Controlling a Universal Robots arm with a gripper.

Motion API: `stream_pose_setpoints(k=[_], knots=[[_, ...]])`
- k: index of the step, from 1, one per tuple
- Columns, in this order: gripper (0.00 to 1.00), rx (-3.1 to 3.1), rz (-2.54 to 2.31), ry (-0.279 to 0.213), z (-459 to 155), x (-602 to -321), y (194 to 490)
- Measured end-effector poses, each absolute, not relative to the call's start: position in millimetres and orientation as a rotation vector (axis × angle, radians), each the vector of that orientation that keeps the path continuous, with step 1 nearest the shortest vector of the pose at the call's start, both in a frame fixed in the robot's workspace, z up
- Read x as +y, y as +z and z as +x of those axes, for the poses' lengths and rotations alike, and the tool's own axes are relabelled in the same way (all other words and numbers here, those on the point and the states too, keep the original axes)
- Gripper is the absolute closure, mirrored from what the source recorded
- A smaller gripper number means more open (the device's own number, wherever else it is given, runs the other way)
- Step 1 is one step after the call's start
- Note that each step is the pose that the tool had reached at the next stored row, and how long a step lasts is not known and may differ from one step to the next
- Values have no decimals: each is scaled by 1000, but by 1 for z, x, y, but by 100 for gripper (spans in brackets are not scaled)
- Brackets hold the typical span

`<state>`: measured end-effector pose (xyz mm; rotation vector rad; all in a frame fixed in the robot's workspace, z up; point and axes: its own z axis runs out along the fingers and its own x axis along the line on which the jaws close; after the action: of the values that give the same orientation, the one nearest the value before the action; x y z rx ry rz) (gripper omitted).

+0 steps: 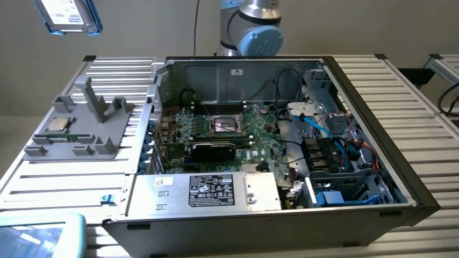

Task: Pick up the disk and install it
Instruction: 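Pick up the disk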

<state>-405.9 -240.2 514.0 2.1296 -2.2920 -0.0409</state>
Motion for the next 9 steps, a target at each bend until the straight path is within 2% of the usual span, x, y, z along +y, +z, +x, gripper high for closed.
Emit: stream_pose_setpoints(k=[9], knots=[[63,-2296,2133,-48,-387,-260,522]])
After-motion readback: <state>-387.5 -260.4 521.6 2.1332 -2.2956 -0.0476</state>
